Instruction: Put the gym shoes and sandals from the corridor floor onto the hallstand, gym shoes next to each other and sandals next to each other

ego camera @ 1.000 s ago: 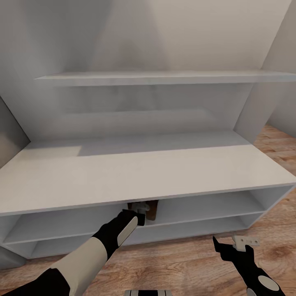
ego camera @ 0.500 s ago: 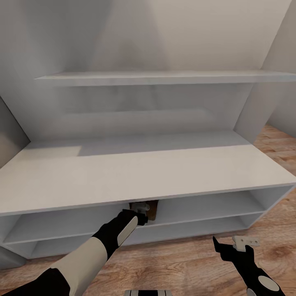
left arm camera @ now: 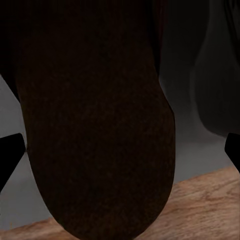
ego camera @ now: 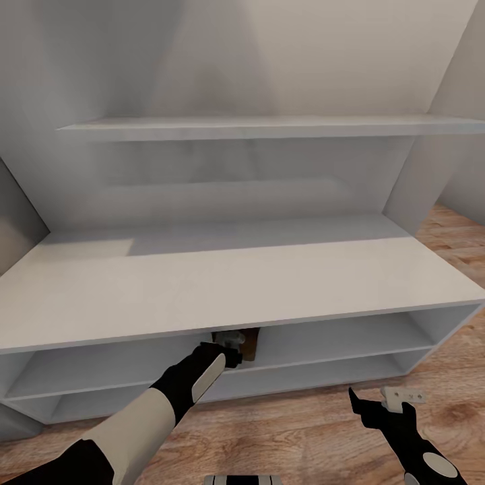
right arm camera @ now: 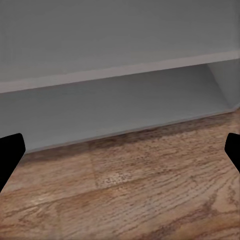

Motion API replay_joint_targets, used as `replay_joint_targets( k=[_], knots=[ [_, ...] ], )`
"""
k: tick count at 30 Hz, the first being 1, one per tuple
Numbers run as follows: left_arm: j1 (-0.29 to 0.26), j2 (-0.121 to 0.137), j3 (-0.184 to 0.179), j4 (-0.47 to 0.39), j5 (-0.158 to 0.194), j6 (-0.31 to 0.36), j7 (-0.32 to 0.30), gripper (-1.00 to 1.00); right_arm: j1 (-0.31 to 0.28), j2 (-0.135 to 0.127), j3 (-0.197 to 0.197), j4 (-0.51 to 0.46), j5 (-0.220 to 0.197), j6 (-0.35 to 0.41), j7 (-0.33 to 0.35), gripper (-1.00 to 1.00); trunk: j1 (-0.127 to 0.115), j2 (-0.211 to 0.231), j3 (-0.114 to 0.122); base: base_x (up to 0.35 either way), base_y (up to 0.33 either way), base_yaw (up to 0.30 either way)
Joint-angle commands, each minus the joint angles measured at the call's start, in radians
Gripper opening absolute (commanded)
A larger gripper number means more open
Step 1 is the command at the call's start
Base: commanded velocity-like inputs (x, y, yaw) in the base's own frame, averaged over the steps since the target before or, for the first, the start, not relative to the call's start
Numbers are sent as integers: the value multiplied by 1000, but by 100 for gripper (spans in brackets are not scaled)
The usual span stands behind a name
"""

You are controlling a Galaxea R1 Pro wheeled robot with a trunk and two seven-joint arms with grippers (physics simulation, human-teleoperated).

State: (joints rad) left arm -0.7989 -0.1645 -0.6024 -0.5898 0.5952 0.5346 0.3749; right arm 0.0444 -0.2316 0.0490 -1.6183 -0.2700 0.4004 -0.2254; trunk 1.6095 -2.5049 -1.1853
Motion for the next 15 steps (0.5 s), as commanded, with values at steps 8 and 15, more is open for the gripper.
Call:
replay_joint_targets(
  k=[8,15],
  knots=[
    [1,2,-1,-1,0,-7,1,100,0,0,0,0,0,0,0,100,0,0,0,0,0,0],
    [1,2,-2,-1,0,-8,1,100,0,0,1,0,0,0,0,100,0,0,0,-1,0,0]
  ],
)
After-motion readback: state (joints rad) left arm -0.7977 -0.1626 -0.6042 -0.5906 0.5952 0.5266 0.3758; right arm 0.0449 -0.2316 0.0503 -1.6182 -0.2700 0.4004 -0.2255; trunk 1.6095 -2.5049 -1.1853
